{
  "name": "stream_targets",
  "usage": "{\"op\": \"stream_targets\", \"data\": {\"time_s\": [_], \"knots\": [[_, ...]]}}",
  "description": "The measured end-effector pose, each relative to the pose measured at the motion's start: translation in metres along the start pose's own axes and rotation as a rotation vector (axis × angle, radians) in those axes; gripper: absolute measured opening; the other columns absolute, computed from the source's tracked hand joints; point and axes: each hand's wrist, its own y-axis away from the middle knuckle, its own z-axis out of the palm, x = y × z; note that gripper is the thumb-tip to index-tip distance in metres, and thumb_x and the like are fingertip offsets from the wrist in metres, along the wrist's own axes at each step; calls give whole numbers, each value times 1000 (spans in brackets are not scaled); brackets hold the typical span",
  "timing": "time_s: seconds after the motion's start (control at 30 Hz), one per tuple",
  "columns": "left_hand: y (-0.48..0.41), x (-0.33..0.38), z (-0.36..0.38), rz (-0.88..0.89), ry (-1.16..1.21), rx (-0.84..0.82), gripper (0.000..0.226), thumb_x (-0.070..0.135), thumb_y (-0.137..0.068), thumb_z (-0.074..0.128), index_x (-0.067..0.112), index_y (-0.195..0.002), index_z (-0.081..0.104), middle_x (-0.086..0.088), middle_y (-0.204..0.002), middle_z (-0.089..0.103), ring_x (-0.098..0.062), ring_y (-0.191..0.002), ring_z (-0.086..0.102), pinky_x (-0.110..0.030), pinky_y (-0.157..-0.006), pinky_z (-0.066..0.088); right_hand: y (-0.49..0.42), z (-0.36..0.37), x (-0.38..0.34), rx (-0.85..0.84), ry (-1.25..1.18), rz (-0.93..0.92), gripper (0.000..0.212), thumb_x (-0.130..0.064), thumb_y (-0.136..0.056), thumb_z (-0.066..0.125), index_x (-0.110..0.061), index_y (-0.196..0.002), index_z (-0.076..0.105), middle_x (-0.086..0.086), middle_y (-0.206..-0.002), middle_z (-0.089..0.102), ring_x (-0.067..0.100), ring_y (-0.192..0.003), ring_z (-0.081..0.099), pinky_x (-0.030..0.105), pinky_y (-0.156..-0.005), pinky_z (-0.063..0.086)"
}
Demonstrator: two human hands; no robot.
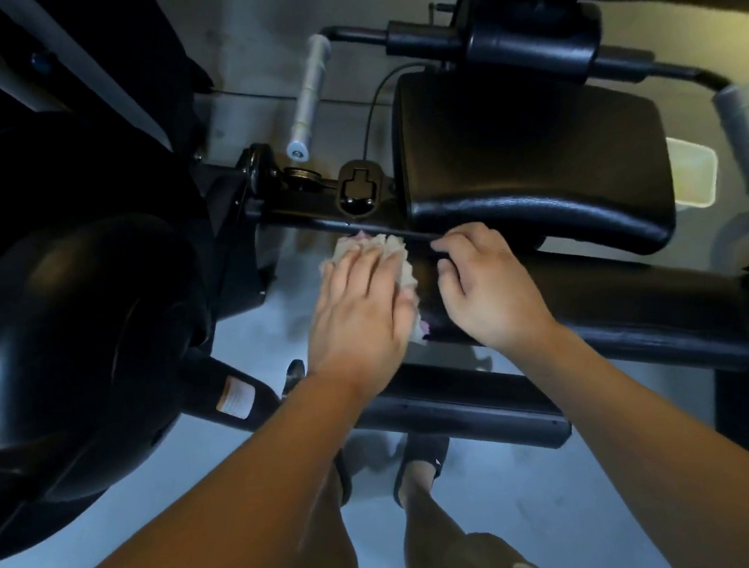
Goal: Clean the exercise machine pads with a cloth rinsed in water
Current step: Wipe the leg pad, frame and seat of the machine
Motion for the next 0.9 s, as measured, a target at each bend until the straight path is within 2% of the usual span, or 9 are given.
{"op": "stream_targets", "data": {"time_s": [0.1, 0.2, 0.33, 0.43, 0.5, 0.63, 0.77, 0.83, 0.9], "knots": [[-7, -6, 11, 11, -231, -57, 59, 48, -103, 29, 23, -156, 33, -5, -162, 32, -29, -153, 17, -49, -124, 20, 0, 10, 11, 25, 60, 85, 37, -30, -98, 45, -9, -120, 66, 11, -117, 63, 31, -107, 59, 44, -92, 51], [-30, -11, 12, -45, -162, -135, 61, 53, -100, 25, 28, -155, 35, -1, -162, 32, -27, -153, 16, -44, -123, 23, -6, 16, 13, 66, 130, 188, 39, -35, -96, 43, -11, -115, 67, 10, -109, 65, 31, -100, 60, 43, -85, 49], [-64, -19, 7, -115, 11, -232, 51, 47, -103, 28, 28, -147, 45, 1, -154, 41, -23, -147, 24, -38, -122, 23, -12, 16, 11, 39, 134, 310, 39, -39, -98, 40, -17, -118, 65, 4, -112, 64, 24, -103, 59, 41, -93, 45], [-52, -22, 9, 88, -174, -313, 58, 38, -105, 14, 14, -147, 45, -10, -156, 40, -31, -149, 25, -47, -124, 15, -15, 18, 13, 54, 66, 394, 37, -37, -101, 36, -20, -112, 67, 2, -107, 68, 23, -104, 61, 42, -107, 41], [-41, -22, 4, 93, -192, -320, 59, 41, -106, 11, 18, -155, 35, -5, -164, 30, -27, -154, 13, -48, -124, 12, -24, 19, 12, 48, 74, 462, 39, -35, -103, 33, -20, -101, 69, 2, -99, 70, 24, -98, 63, 44, -107, 42], [-33, -15, -9, 40, -4, -238, 57, 36, -101, 31, 21, -156, 33, 2, -162, 31, -16, -155, 13, -47, -125, 17, -29, 21, 8, 15, 167, 491, 42, -35, -102, 32, -20, -86, 69, 0, -87, 68, 24, -86, 62, 42, -91, 47], [-60, -18, -11, 3, 27, -298, 59, 41, -97, 35, 18, -151, 41, 1, -156, 39, -14, -148, 23, -38, -123, 24, -30, 22, 8, -6, 211, 501, 38, -33, -101, 36, -20, -92, 70, 0, -92, 69, 25, -91, 62, 43, -91, 45], [-80, -20, -12, -37, 83, -363, 50, 42, -97, 38, 21, -141, 50, 4, -145, 49, -13, -137, 34, -35, -113, 36, -30, 24, 9, 3, 216, 494, 36, -33, -100, 37, -21, -96, 71, 0, -95, 69, 24, -94, 62, 41, -92, 44], [-103, -23, -10, -93, 127, -450, 40, 46, -96, 38, 23, -120, 62, 5, -124, 61, -17, -119, 48, -41, -97, 47, -30, 26, 10, 32, 219, 487, 36, -33, -99, 39, -21, -97, 72, 0, -97, 70, 25, -95, 62, 40, -93, 43]]}}
